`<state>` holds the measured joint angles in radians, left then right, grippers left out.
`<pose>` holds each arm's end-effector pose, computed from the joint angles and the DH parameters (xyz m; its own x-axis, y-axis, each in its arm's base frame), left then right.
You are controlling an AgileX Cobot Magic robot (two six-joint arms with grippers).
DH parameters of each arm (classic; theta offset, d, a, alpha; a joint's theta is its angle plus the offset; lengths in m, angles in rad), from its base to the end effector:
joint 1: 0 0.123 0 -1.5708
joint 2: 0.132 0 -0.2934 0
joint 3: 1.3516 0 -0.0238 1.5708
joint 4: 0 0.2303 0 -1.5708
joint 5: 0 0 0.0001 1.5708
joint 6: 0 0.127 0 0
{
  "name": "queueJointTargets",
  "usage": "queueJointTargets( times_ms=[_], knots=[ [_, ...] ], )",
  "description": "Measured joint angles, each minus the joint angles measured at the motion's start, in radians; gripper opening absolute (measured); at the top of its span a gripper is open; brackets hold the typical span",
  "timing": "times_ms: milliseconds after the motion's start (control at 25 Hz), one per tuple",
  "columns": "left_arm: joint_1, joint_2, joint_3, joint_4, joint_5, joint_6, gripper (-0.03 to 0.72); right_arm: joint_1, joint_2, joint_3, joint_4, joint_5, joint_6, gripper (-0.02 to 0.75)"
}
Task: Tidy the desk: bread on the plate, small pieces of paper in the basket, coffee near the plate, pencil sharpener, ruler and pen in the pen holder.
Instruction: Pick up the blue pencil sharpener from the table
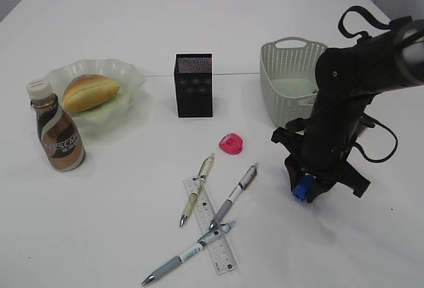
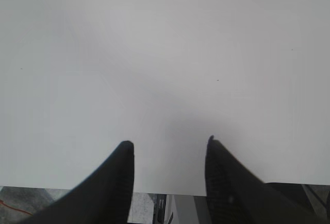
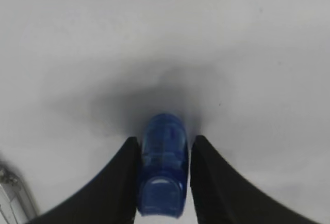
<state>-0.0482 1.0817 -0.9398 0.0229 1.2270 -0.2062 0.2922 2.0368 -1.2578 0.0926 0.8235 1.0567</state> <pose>0.1647 -0.0052 0.2873 -0.9469 -0.1517 -0.2836 -0.1476 0.9884 -0.0360 0.3470 0.1134 0.1104 -0.6788 0.7335 0.0358 0.7335 0.6748 0.0814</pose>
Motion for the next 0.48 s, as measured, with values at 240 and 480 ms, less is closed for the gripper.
queueJointTargets(
  times_ms=[240,480],
  knots=[
    [0.0,0.0,0.0,-0.002,0.0,0.0,0.331,0.0,0.0,0.0,0.004,0.0,-0.051,0.173],
    [0.0,0.0,0.0,-0.002,0.0,0.0,0.33,0.0,0.001,-0.008,0.007,0.023,-0.251,0.157]
  ],
)
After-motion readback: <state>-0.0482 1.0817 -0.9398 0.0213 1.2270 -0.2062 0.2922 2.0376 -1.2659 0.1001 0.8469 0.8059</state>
